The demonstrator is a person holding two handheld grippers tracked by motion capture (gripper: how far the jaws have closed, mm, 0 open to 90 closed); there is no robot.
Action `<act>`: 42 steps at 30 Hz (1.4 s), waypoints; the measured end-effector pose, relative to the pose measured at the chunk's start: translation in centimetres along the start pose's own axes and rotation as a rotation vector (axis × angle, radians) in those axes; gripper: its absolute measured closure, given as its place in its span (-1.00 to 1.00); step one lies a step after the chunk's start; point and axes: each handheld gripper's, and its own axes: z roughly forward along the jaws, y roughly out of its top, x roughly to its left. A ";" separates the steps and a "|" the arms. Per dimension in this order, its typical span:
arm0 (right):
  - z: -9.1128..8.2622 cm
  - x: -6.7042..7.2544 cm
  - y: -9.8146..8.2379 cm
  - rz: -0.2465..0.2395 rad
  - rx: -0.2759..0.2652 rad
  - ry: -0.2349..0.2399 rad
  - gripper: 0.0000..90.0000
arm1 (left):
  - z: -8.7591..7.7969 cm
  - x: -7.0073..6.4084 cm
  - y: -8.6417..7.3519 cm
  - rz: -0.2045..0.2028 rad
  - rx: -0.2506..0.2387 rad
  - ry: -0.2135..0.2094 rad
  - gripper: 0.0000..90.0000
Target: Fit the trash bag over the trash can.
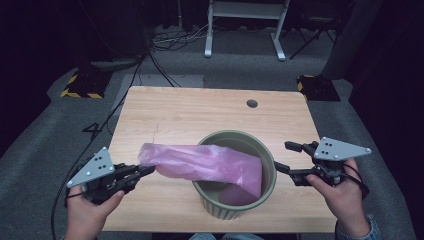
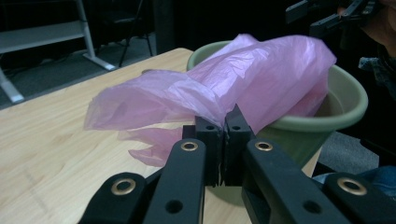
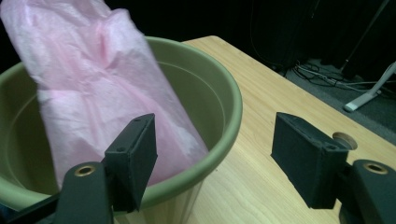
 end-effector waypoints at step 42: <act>-0.2 2.4 0.1 -0.065 0.039 0.029 -0.32 | 7.8 -2.7 3.9 0.124 0.039 -0.125 0.91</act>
